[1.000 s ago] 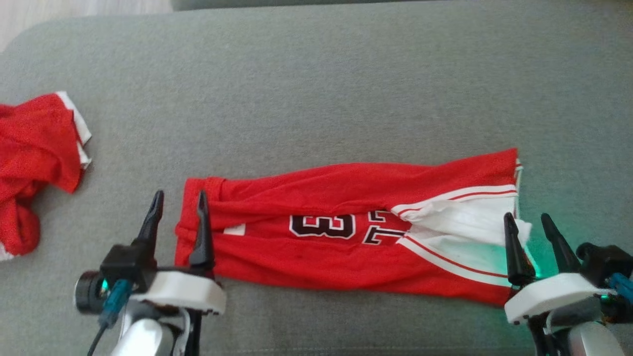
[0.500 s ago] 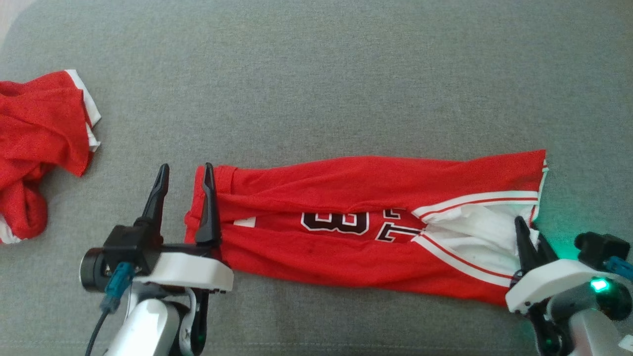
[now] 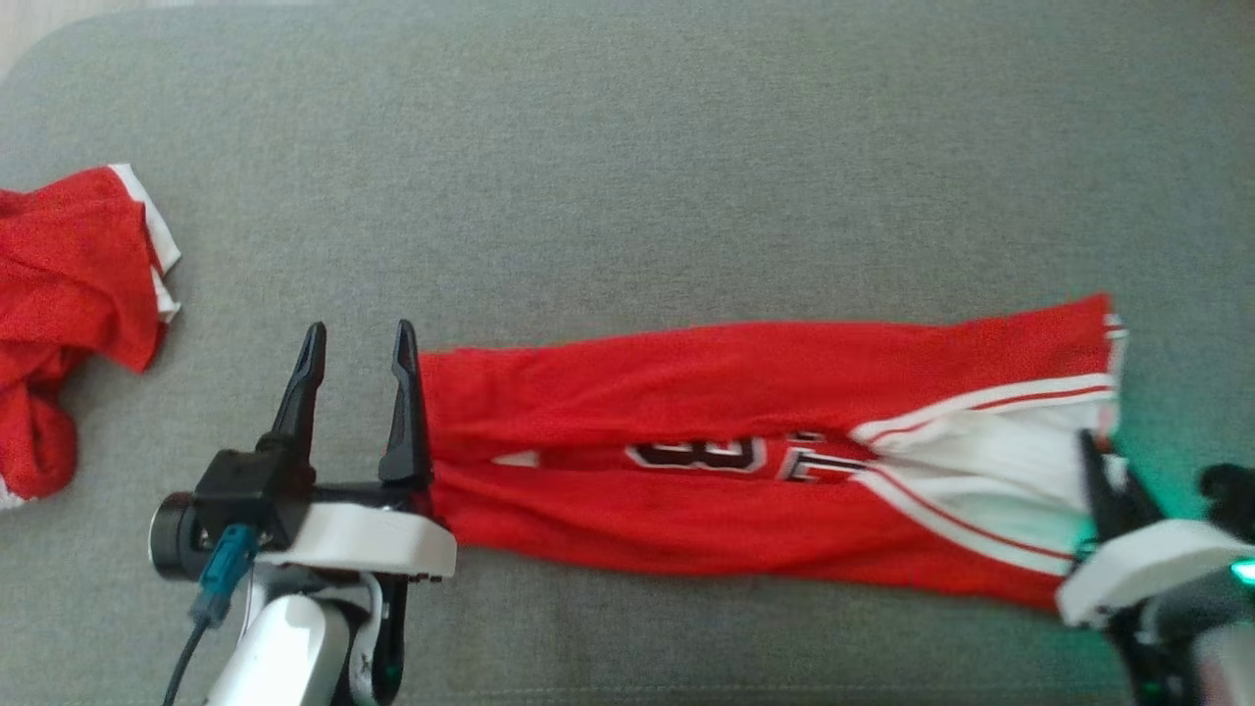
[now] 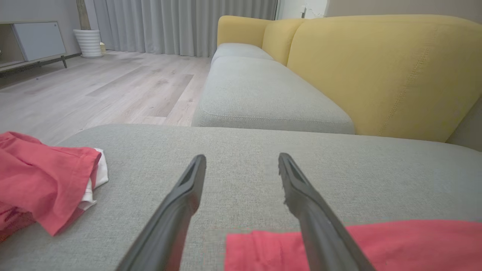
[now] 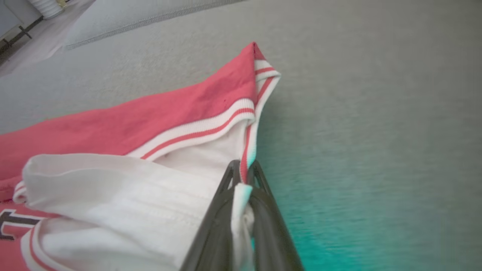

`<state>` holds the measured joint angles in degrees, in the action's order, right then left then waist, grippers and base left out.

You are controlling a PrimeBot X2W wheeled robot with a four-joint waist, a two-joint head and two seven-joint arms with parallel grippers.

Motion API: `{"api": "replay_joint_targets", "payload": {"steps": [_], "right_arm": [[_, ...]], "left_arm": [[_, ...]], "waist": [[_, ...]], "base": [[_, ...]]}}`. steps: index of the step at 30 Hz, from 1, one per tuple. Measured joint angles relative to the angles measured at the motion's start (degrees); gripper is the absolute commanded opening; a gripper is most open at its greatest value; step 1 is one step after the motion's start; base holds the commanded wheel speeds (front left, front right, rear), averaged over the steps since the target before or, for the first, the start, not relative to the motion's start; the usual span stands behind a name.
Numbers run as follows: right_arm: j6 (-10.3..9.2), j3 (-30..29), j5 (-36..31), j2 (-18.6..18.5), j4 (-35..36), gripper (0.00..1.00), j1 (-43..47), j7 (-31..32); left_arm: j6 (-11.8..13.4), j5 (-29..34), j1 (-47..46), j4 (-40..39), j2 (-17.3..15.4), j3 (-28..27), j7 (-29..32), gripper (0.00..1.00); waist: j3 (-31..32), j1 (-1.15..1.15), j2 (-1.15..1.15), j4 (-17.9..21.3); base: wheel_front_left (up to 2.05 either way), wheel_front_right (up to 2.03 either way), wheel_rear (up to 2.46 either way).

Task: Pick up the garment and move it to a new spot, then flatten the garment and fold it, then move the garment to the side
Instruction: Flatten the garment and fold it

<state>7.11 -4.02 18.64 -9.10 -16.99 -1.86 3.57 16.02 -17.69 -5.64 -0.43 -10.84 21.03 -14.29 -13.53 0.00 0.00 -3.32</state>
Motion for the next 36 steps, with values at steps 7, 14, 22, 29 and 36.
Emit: {"api": "replay_joint_targets", "payload": {"steps": [7,14,22,29,36], "right_arm": [[0.0,-7.33,-0.79,-5.08,3.35,0.0,2.02,1.1],[0.0,-6.0,-1.42,-6.03,10.26,0.0,2.94,4.66],[0.0,11.83,-0.74,1.18,23.4,0.0,1.38,11.17],[0.0,27.0,2.79,5.17,17.16,0.0,-4.2,9.68],[0.0,35.85,9.7,5.37,4.57,0.0,-10.09,2.61]], "left_arm": [[-0.77,0.09,1.4,-0.07,0.13,-0.94,0.0,1.0],[-1.41,0.09,2.0,0.41,0.43,-1.22,0.0,1.0],[-1.91,0.38,3.46,0.73,0.53,-1.22,-0.01,1.0],[-2.46,0.4,3.36,1.11,0.66,-0.89,-0.01,1.0],[-2.96,0.63,2.42,1.49,1.36,-0.02,-0.01,1.0]], "waist": [[1.44,0.0,0.0,0.83],[3.46,0.0,0.0,1.4],[5.32,0.0,0.0,1.35],[5.07,0.0,0.0,-0.16],[3.65,0.0,0.0,-2.72]], "base": [[0.0,0.0,0.0],[0.0,0.0,0.0],[0.0,0.0,0.0],[0.0,0.0,0.0],[0.0,0.0,0.0]]}}
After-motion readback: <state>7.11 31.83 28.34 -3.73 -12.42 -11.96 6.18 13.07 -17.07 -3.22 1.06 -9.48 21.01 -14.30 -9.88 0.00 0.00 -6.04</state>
